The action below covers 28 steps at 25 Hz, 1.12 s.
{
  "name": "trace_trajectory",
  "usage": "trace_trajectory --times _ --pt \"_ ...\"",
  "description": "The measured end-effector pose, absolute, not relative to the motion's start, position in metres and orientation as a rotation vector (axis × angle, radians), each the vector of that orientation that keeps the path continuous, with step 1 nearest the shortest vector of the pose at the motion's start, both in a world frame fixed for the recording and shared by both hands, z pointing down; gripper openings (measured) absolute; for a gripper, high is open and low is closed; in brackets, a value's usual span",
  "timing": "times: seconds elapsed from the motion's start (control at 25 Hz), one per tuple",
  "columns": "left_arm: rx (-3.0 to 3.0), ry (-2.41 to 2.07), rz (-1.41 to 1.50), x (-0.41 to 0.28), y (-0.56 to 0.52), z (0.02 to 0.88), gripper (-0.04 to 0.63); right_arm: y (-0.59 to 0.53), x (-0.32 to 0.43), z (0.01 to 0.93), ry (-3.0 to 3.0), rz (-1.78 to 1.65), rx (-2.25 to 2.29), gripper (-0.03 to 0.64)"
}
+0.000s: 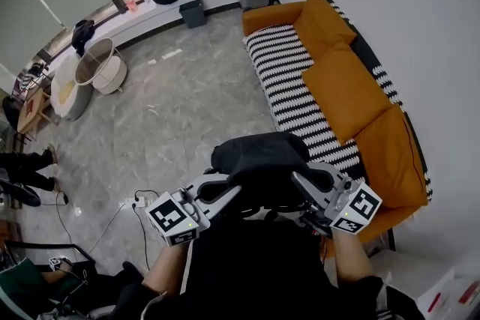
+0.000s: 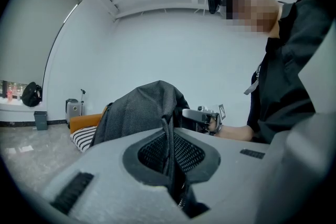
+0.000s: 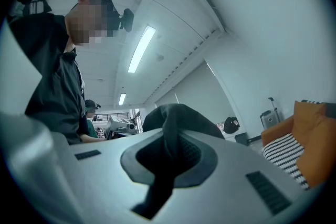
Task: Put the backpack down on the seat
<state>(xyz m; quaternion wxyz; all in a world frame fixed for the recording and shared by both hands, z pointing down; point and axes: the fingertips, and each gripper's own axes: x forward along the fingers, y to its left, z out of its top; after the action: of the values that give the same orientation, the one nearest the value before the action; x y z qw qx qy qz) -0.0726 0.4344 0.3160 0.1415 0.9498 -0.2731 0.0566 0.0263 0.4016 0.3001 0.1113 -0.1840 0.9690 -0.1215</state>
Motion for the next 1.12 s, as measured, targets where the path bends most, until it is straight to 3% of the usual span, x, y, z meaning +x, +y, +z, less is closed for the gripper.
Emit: trace_trajectory --times 0.56,1.12 --pt "2.719 -0.696 0.126 -0.075 0.397 0.33 0.031 0.38 0.029 0.307 2.839 -0.395 -0.652 0.028" --pt "2.755 -0.585 0.053 -0.101 0.285 0.342 0.031 0.276 0.003 0.311 2.865 -0.473 -0.696 0.028"
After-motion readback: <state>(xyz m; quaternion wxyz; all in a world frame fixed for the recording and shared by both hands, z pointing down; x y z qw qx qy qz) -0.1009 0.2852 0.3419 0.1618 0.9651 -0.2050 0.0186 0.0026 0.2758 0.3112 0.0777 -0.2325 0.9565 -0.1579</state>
